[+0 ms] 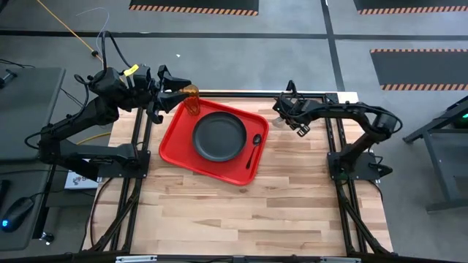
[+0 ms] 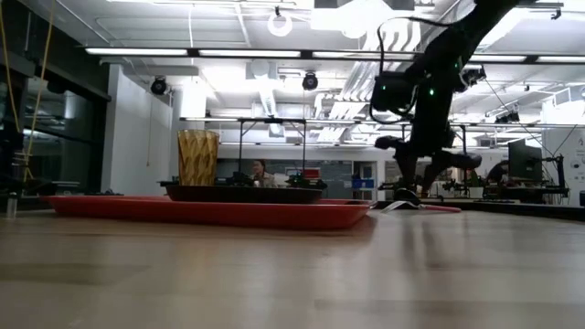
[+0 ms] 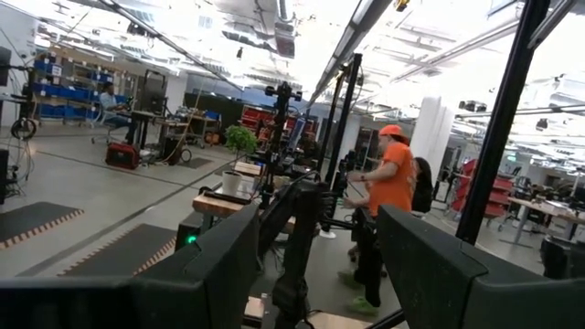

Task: Pick and place plate/cup/fork/spoon on tray
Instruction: Put the pink fork on the red serving tray

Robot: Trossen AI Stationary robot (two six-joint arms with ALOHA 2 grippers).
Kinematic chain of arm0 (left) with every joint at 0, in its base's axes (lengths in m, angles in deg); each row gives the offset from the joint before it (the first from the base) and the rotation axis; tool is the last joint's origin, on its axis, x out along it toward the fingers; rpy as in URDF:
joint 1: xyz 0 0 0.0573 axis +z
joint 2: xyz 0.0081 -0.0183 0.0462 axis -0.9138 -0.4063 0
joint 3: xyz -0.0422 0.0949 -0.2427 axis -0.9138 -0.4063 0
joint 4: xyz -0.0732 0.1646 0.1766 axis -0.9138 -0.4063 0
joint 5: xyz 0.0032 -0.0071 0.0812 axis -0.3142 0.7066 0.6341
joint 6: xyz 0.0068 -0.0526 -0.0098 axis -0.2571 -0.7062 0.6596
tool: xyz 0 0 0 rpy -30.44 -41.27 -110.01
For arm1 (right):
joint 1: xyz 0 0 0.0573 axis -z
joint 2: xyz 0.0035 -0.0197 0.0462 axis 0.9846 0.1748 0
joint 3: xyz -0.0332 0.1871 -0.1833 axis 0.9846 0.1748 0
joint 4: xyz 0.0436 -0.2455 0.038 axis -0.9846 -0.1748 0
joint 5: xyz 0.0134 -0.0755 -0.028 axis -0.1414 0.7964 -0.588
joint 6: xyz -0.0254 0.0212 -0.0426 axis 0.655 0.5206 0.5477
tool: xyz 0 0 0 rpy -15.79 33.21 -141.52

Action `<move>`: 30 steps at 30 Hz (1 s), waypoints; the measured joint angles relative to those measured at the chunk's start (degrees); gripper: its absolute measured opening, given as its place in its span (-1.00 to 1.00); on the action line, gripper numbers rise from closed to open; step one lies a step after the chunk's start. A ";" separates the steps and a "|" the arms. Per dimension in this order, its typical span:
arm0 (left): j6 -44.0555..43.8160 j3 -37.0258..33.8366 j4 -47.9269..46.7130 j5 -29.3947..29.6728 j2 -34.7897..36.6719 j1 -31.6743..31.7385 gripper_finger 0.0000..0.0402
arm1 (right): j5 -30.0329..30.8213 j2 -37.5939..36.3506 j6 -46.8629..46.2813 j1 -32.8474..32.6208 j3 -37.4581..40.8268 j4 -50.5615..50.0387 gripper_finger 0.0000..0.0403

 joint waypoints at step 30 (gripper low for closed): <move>-0.02 0.00 -0.04 0.04 -0.02 -0.02 0.06 | 3.94 7.77 -9.43 4.21 0.03 12.54 -0.38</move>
